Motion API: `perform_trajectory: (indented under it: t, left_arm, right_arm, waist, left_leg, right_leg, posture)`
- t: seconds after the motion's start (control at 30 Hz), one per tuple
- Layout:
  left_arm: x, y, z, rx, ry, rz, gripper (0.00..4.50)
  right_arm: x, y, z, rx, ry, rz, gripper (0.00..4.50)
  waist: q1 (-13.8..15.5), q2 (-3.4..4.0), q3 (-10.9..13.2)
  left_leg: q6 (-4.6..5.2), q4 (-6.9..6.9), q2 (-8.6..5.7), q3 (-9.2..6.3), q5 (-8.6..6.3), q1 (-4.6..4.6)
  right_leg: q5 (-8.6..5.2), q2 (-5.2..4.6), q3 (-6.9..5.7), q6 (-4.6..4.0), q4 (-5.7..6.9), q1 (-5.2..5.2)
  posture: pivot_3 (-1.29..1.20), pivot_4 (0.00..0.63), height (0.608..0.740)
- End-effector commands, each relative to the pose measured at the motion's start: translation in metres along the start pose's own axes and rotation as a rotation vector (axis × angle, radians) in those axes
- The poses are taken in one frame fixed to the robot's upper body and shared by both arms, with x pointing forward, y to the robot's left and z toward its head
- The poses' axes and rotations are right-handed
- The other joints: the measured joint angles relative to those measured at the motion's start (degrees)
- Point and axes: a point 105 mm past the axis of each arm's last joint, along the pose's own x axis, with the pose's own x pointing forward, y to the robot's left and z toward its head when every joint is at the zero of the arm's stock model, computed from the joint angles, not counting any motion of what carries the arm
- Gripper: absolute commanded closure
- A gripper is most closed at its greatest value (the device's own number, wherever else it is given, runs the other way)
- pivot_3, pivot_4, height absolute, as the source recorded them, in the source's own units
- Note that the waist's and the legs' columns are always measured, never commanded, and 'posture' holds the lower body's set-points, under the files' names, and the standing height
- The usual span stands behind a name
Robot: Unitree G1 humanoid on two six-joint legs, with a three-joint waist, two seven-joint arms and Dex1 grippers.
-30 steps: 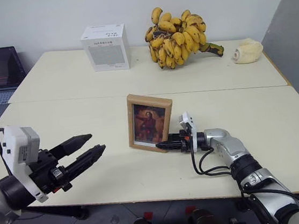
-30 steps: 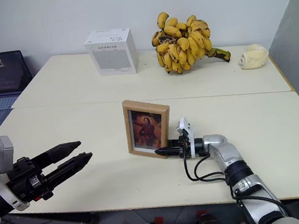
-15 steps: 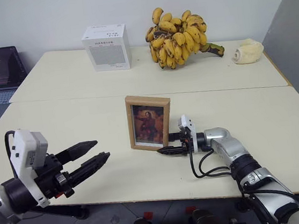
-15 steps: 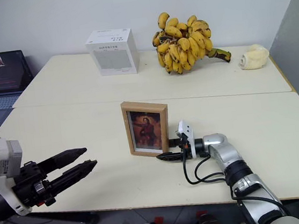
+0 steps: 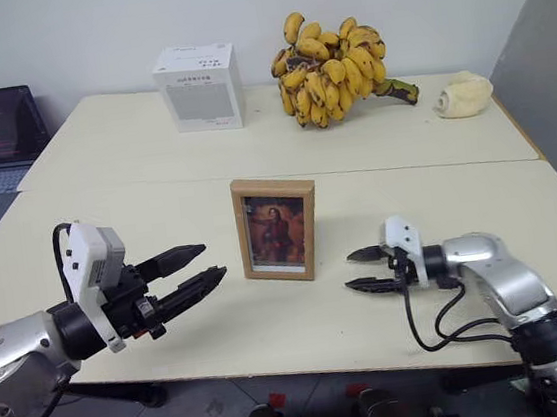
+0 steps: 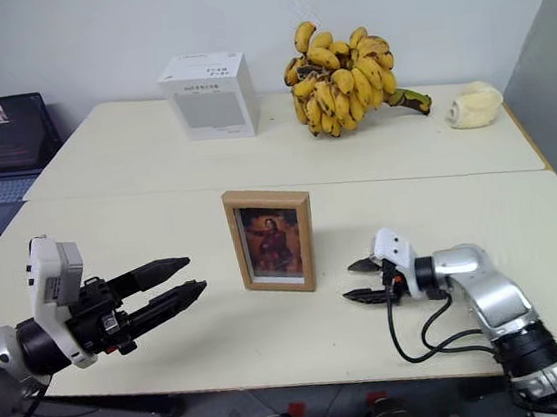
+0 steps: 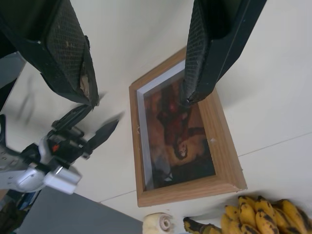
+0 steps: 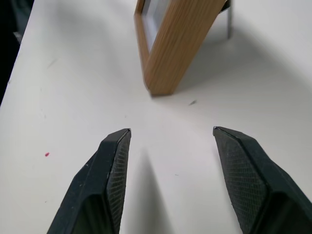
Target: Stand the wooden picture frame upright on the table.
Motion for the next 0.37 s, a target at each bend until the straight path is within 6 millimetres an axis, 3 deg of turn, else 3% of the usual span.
perform_trajectory:
  t: [0.03,0.2,0.37]
  left_arm:
    - [0.001,0.001,0.006,0.026,-0.015,-0.024,1.64]
    - [0.003,-0.001,0.008,0.019,-0.008,-0.054,1.64]
    - [0.002,-0.002,0.006,0.029,0.012,-0.051,1.64]
  right_arm:
    - [-0.016,0.002,0.045,-0.060,-0.086,-0.038,1.68]
    - [-0.023,0.005,0.077,-0.042,-0.150,-0.070,1.68]
    - [-0.021,0.002,0.082,0.025,-0.177,-0.106,1.68]
  waist:
    - [0.0,0.00,0.0]
    - [0.1,-0.03,0.0]
    - [0.1,-0.04,0.0]
  left_leg:
    - [0.00,0.00,0.00,0.00,0.00,0.00]
    - [0.00,0.00,-0.01,0.00,0.00,-0.05]
    - [0.00,0.00,-0.01,-0.01,0.00,-0.07]
  right_leg:
    - [0.00,0.00,0.00,0.01,0.00,0.00]
    - [-0.03,-0.01,0.00,0.05,-0.03,0.00]
    - [-0.04,-0.01,-0.02,0.06,-0.04,-0.02]
  posture:
    - [0.00,0.150,0.740]
    - [0.00,0.150,0.740]
    - [0.00,0.150,0.740]
